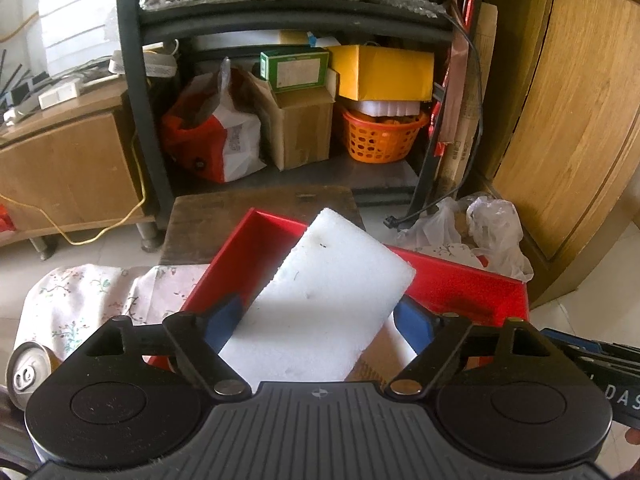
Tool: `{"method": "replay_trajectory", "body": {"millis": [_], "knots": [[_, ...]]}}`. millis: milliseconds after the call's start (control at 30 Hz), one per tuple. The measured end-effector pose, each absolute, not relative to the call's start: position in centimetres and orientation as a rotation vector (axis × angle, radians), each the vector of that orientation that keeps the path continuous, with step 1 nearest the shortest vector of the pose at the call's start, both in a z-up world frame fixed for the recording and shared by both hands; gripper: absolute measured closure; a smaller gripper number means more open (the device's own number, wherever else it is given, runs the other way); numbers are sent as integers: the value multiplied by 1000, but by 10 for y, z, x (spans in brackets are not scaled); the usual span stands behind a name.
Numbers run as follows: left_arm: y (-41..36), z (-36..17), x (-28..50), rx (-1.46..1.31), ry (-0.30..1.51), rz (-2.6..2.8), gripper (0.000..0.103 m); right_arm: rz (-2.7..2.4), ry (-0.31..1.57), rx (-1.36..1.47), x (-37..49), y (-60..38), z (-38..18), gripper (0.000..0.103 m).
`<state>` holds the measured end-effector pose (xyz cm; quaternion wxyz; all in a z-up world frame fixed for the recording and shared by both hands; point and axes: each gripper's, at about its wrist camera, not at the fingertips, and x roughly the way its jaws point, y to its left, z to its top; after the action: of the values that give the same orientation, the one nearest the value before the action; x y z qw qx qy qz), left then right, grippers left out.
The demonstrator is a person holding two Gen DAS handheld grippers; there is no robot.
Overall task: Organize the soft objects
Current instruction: 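Open the left tool while the right tool opens, dropping sponges into the red box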
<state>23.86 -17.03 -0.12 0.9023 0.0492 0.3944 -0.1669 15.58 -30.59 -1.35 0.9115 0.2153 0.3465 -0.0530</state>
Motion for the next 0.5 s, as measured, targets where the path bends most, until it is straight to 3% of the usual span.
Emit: {"method": "replay_trajectory", "body": {"millis": [233,500], "knots": [[-162,11,239,66,790,-344,12,-99,707,450,152,-307,-9,92],[-140,25,222,46,789,-320,11,-64,707,441,138,-300,-2,92]]}}
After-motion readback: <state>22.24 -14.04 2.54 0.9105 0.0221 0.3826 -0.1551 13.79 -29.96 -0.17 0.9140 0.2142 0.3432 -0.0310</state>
